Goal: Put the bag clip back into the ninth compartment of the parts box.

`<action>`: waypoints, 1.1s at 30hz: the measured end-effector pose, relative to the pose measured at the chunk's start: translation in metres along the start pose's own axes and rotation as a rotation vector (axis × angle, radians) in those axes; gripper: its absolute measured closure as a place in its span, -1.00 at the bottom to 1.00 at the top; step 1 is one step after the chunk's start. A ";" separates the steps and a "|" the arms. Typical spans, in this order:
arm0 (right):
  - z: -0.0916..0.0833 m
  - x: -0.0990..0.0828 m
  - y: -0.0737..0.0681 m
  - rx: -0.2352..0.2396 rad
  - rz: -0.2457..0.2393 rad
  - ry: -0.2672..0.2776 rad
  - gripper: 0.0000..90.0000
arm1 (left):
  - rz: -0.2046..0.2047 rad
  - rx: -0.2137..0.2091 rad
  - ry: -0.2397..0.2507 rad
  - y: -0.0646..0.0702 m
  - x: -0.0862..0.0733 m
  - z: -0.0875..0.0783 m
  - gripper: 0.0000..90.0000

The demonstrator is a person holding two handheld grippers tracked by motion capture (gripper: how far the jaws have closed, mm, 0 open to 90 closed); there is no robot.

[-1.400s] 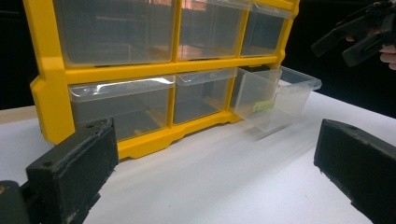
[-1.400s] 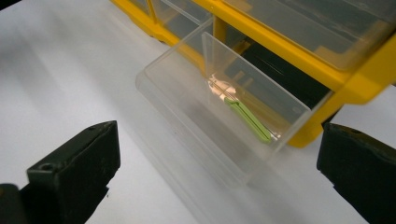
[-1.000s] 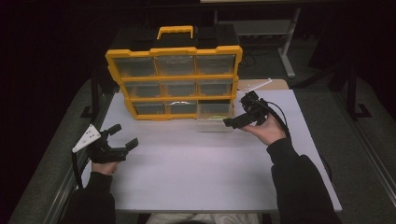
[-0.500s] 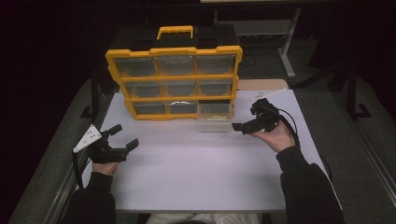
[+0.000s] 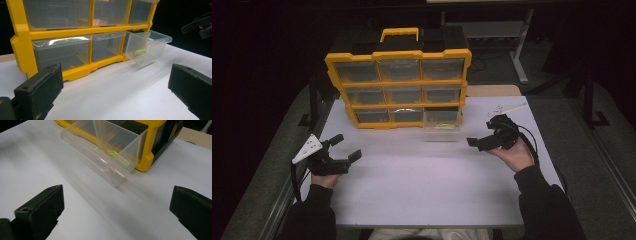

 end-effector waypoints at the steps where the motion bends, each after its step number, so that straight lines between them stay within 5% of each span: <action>1: 0.000 -0.004 0.000 0.000 0.003 0.006 -1.00 | 0.001 -0.001 -0.001 0.000 0.000 0.000 -1.00; 22: -0.009 -0.045 0.000 -0.013 0.040 0.084 -1.00 | 0.021 -0.028 -0.033 0.005 -0.003 0.002 -1.00; 33: -0.022 -0.067 0.004 -0.047 0.061 0.192 -1.00 | 0.026 -0.026 -0.042 0.005 -0.003 0.001 -1.00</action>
Point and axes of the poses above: each handheld gripper's, and its own axes: z roughly forward along the jaws, x roughly out of its top, y roughly to its right, the point moved 2 cm from there along z, roughly forward along the jaws, and after that the axes turned 6 degrees about x, right-handed, at the moved point
